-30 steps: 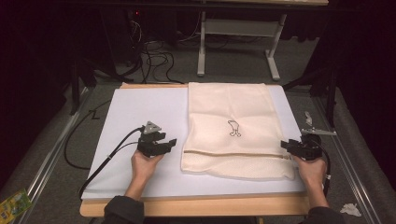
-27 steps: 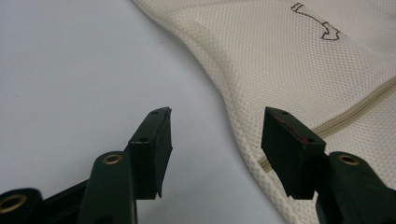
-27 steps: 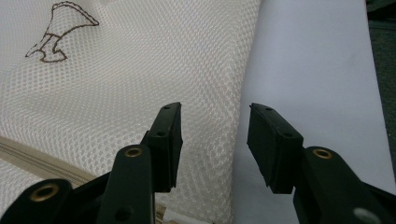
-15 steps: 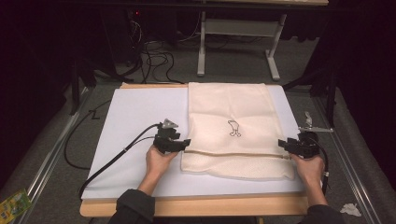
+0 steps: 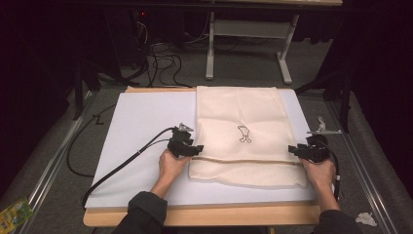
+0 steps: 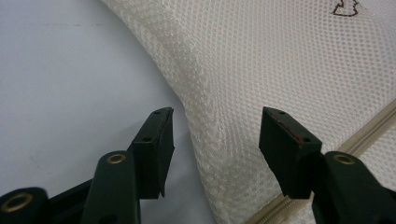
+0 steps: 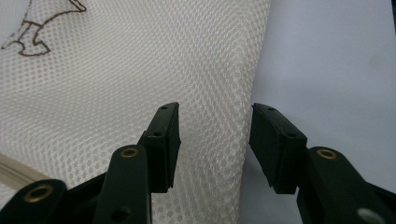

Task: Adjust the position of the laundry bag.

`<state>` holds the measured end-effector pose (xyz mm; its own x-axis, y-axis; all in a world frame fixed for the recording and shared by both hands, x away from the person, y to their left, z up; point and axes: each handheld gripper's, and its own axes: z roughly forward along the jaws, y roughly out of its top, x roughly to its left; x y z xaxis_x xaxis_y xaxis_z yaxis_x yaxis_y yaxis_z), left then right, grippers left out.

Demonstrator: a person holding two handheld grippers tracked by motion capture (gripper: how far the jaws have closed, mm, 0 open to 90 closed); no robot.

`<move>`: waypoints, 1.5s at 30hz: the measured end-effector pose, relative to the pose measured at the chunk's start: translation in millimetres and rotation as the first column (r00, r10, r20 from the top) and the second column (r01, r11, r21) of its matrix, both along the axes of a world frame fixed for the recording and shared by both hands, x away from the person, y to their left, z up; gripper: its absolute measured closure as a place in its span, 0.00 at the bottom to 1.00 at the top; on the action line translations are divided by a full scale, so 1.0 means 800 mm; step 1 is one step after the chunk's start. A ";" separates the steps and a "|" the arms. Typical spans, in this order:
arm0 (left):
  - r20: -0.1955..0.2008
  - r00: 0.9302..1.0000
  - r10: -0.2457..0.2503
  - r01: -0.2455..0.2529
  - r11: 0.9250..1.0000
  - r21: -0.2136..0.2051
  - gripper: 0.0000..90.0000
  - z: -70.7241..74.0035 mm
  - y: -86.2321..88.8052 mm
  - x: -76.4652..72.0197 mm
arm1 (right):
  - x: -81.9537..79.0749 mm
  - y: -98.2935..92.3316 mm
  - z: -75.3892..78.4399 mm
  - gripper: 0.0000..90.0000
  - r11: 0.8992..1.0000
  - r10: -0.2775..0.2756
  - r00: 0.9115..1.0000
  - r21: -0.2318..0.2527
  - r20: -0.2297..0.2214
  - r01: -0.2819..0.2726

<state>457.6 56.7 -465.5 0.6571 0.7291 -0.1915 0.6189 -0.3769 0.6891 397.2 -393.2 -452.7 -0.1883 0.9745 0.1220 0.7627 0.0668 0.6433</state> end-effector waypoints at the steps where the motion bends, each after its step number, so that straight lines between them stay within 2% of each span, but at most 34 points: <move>1: -0.002 1.000 0.000 0.000 1.000 -0.005 0.51 -0.001 -0.001 0.000 | 0.000 0.000 0.000 0.60 1.000 0.000 1.000 0.000 0.000 0.000; 2: -0.005 1.000 -0.002 0.002 1.000 -0.010 0.53 -0.002 -0.003 0.000 | 0.001 0.002 0.000 0.60 1.000 -0.004 1.000 -0.018 0.006 0.004; 5: -0.009 1.000 -0.009 0.009 1.000 0.001 0.56 -0.006 -0.007 0.001 | 0.004 0.004 -0.001 0.60 1.000 -0.005 1.000 -0.011 0.005 0.005; 8: -0.010 1.000 -0.011 0.011 1.000 0.019 0.60 -0.007 -0.009 0.003 | 0.007 0.004 -0.004 0.63 1.000 0.003 1.000 -0.012 -0.019 -0.003; 13: -0.010 1.000 -0.007 0.007 1.000 0.021 0.69 -0.006 -0.009 0.005 | 0.007 0.002 -0.005 0.76 1.000 0.004 1.000 -0.013 -0.024 -0.004; 17: -0.009 1.000 -0.015 0.015 1.000 0.024 0.84 -0.006 -0.011 0.007 | 0.008 -0.001 -0.006 0.93 1.000 0.023 0.999 0.003 -0.039 -0.023; 20: -0.015 1.000 -0.019 0.019 1.000 0.019 0.92 -0.004 -0.010 0.009 | 0.009 -0.001 -0.007 0.97 0.999 0.036 0.999 0.007 -0.039 -0.036; 22: -0.004 1.000 -0.021 0.021 1.000 0.017 0.95 -0.001 -0.009 0.008 | 0.008 -0.002 -0.005 0.99 0.999 0.042 0.999 0.016 -0.033 -0.041; 34: 0.034 0.999 -0.023 0.022 0.999 0.025 0.96 0.011 0.000 0.007 | 0.006 0.003 -0.002 1.00 0.998 0.064 0.998 0.027 -0.008 -0.064; 41: 0.039 0.999 -0.007 0.006 0.999 0.038 0.96 0.016 0.009 0.005 | 0.007 0.010 0.000 1.00 0.995 0.083 0.996 0.052 0.020 -0.084; 45: 0.059 0.998 0.004 -0.006 0.999 0.036 0.96 0.020 0.016 0.002 | 0.009 0.016 0.003 1.00 0.994 0.095 0.995 0.045 0.027 -0.096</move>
<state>459.0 69.5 -449.7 0.6627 0.7381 -0.1264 0.5799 -0.3990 0.7103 404.4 -380.6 -450.1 -0.2837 0.9454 0.1604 0.7380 0.1085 0.6660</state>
